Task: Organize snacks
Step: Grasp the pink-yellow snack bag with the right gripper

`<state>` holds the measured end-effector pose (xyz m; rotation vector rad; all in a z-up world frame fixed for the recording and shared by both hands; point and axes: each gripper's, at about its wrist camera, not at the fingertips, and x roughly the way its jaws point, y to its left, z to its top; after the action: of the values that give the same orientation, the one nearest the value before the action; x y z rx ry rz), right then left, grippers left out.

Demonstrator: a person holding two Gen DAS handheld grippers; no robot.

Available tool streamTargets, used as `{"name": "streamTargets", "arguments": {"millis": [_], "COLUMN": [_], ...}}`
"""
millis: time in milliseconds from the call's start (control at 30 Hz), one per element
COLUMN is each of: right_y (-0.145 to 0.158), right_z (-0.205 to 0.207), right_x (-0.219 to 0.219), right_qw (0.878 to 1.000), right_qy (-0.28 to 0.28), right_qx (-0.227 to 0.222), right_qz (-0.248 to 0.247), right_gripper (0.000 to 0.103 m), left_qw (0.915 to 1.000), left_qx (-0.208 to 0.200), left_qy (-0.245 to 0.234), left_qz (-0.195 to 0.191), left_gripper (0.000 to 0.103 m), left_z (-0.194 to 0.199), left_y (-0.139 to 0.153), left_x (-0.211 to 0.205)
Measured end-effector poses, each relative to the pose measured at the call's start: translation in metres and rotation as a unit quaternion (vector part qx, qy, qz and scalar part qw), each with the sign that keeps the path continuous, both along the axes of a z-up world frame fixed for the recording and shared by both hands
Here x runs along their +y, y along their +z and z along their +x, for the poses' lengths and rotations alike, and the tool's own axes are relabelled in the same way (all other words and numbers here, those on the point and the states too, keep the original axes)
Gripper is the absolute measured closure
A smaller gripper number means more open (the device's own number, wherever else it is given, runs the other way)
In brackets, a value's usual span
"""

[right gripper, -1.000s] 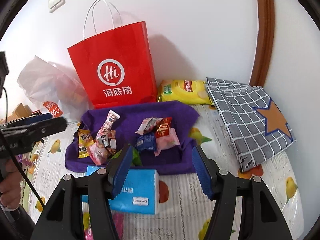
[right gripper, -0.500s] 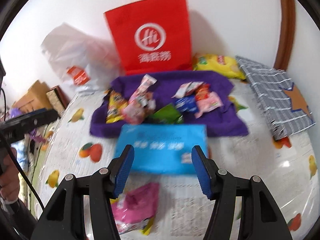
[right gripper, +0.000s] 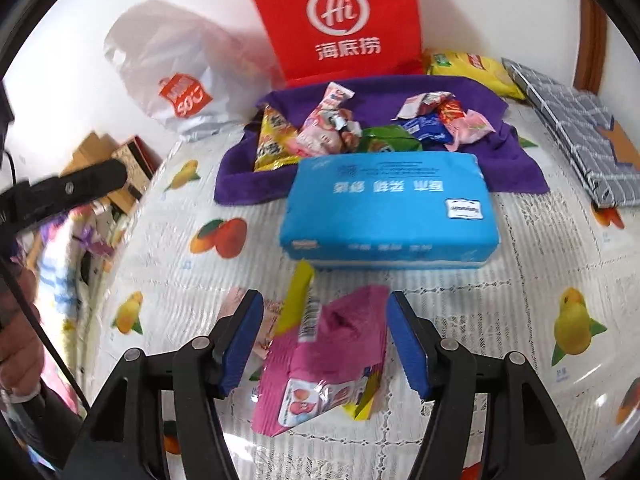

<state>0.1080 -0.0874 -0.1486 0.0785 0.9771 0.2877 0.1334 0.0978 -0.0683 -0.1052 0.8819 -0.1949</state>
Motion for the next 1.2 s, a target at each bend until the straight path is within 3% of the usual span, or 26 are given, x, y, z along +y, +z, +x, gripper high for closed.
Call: {"name": "streamTargets", "arguments": {"millis": [133, 633, 1200], "right_y": [-0.007, -0.027, -0.041], "right_z": [-0.006, -0.007, -0.001], "right_x": [0.01, 0.014, 0.009], "right_qw": [0.999, 0.998, 0.998], "right_qy": [0.011, 0.018, 0.021], "right_qx": [-0.006, 0.005, 0.022], "right_qz": [-0.031, -0.054, -0.052], "right_gripper": [0.037, 0.037, 0.035], "left_qw": [1.0, 0.9994, 0.9987], "left_qx": [0.005, 0.026, 0.042], "left_qy": [0.003, 0.02, 0.027], "left_qz": [-0.002, -0.01, -0.013], "left_gripper": [0.027, 0.027, 0.028], "left_z": [-0.005, -0.006, 0.002], "left_y": [-0.005, -0.022, -0.039], "left_x": [0.001, 0.009, 0.017]}}
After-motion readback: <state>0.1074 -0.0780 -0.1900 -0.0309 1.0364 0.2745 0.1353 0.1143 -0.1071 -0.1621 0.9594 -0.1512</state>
